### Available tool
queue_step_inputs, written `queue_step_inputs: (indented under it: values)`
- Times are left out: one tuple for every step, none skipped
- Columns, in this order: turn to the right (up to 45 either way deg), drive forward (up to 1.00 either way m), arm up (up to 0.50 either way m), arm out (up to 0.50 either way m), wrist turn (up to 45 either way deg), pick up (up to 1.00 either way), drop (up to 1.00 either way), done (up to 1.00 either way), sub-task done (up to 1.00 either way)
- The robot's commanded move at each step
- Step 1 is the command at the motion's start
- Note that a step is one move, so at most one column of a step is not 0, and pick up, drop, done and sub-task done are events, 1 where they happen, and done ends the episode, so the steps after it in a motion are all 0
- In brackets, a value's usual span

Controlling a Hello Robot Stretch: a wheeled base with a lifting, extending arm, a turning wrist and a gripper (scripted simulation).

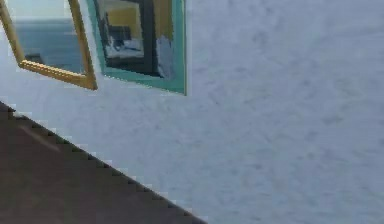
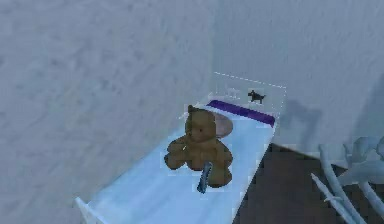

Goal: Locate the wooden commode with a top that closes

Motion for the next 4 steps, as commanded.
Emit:
queue_step_inputs:
  values:
    - [-42.0, 0.00, 0.00, 0.00, 0.0, 0.00, 0.00, 0.00, 0.00]
    - [0.0, 0.60, 0.00, 0.00, 0.0, 0.00, 0.00, 0.00, 0.00]
    - [-45.0, 0.00, 0.00, 0.00, 0.0, 0.00, 0.00, 0.00, 0.00]
    - [-27.0, 0.00, 0.00, 0.00, 0.0, 0.00, 0.00, 0.00, 0.00]
